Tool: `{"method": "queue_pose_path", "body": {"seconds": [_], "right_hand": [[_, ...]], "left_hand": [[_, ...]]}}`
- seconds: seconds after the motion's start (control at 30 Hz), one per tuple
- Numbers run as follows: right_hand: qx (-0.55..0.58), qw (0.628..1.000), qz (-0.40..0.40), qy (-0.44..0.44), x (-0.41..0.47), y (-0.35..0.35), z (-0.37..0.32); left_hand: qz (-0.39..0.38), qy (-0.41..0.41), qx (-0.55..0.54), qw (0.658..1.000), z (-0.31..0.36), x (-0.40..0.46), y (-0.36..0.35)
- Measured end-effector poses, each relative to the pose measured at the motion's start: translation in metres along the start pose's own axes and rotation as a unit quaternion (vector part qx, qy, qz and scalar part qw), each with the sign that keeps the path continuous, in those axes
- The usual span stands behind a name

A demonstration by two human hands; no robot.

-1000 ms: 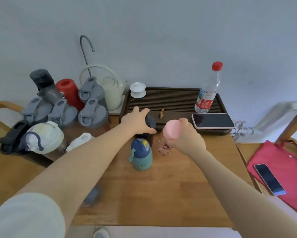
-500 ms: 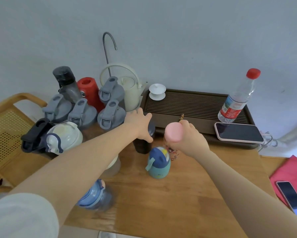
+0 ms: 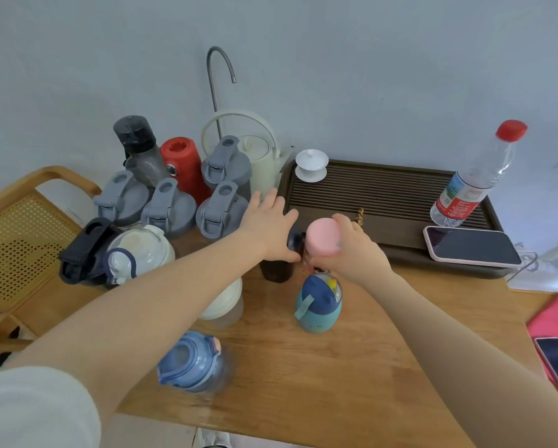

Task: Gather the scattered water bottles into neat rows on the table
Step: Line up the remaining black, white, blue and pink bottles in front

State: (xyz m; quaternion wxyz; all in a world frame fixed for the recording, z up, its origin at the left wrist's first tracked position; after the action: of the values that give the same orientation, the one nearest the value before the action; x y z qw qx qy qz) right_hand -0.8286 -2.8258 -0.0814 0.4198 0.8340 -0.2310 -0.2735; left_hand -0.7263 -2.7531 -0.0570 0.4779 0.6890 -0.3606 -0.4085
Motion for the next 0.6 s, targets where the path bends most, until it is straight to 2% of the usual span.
{"method": "queue_pose_path", "body": {"seconds": [0.17,0.23,0.3,0.37,0.4,0.5,0.6], "right_hand": [[-0.02,0.999,-0.016,0.043,-0.016,-0.003,0.0],[-0.054,0.995,0.039,0.075,-0.026,0.005,-0.009],[-0.045,0.978,0.142,0.145,-0.043,0.022,-0.027],[-0.028,0.947,0.218,0.234,-0.064,0.032,-0.048],[-0.028,0.934,0.232,0.269,-0.073,0.03,-0.055],[-0.058,0.929,0.195,0.31,-0.086,0.004,-0.063],[-0.096,0.938,0.163,0.289,-0.094,-0.018,-0.055]], "left_hand": [[0.062,-0.056,-0.103,0.991,0.002,-0.042,0.015],[0.09,-0.087,-0.145,0.982,0.002,-0.069,0.023],[0.084,-0.09,-0.192,0.974,-0.004,-0.1,0.022],[0.091,-0.047,-0.23,0.968,-0.017,-0.133,0.018],[0.098,-0.01,-0.249,0.963,-0.025,-0.149,0.015],[0.07,0.083,-0.276,0.955,-0.038,-0.192,-0.011],[0.021,0.129,-0.264,0.956,-0.036,-0.22,-0.043]]}}
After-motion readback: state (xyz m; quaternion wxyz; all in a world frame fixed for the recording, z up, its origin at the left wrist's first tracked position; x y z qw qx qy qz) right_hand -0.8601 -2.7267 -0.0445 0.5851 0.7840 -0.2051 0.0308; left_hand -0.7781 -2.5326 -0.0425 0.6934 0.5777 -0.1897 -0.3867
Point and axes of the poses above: each hand's wrist, its own x-axis towards the middle knuckle, its own y-axis out of the back of the hand, z = x × y, the point moved 9 cm from there along x, towards the middle knuckle, and after that the axes turned 1 degree about -z, right-handed, at the moved point
